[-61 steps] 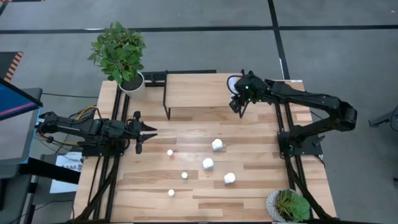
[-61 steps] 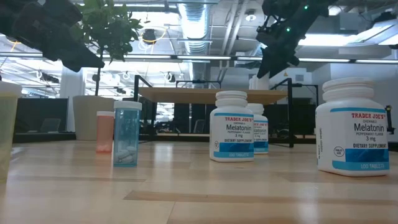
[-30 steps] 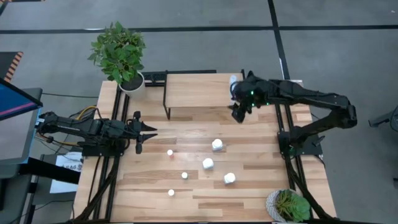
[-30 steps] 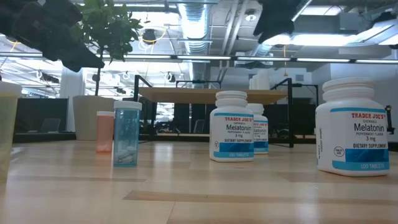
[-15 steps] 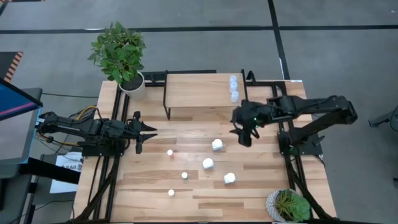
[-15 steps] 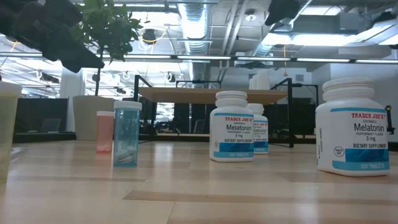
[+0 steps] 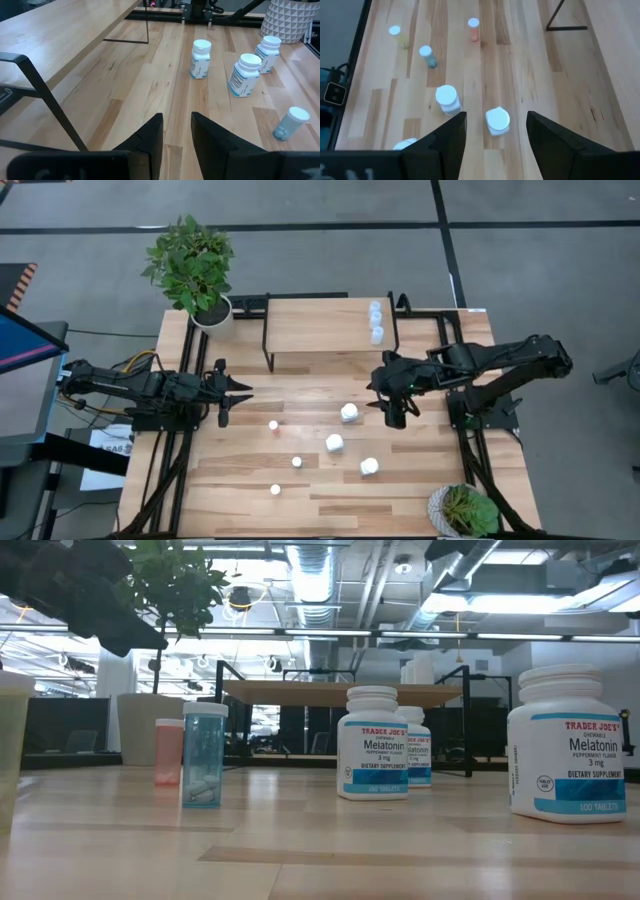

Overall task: Pick and place medicine bottles onto shelf by color
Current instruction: Put the top white medicine bottle on the shelf

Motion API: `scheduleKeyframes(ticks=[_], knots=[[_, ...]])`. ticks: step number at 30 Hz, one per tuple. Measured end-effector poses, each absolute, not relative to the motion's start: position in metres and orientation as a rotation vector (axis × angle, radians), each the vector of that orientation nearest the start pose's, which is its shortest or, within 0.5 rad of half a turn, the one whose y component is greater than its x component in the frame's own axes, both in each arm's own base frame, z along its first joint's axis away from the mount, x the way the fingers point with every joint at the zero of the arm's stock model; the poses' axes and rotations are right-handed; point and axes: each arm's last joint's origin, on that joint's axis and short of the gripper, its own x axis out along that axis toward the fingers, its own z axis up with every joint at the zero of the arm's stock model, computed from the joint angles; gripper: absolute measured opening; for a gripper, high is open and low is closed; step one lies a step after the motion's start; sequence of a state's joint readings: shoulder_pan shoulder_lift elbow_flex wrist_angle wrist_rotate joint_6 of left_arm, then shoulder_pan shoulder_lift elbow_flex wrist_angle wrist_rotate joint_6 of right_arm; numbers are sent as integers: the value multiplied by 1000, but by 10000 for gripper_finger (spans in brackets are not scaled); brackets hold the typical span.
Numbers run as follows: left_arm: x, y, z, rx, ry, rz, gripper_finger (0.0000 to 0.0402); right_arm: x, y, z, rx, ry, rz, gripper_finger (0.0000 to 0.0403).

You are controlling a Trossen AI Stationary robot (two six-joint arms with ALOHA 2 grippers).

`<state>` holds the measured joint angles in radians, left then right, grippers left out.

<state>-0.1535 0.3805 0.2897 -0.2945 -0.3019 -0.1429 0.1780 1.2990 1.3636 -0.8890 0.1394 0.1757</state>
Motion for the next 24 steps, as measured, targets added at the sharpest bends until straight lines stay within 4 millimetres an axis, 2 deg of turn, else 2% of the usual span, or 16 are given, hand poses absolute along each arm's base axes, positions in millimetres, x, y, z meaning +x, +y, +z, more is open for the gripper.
scheduleKeyframes(ticks=[8, 12, 20, 24], knots=[[113, -9, 203, -54, 364, 173, 89, 257, 43, 358, 78, 836, -51, 226], [113, -9, 203, -54, 365, 173, 89, 261, 54, 348, 83, 899, -11, 226], [113, -9, 203, -55, 362, 172, 89, 283, 95, 309, -6, 1048, 102, 226], [113, -9, 204, -56, 360, 173, 89, 297, 99, 290, -45, 1095, 91, 226]])
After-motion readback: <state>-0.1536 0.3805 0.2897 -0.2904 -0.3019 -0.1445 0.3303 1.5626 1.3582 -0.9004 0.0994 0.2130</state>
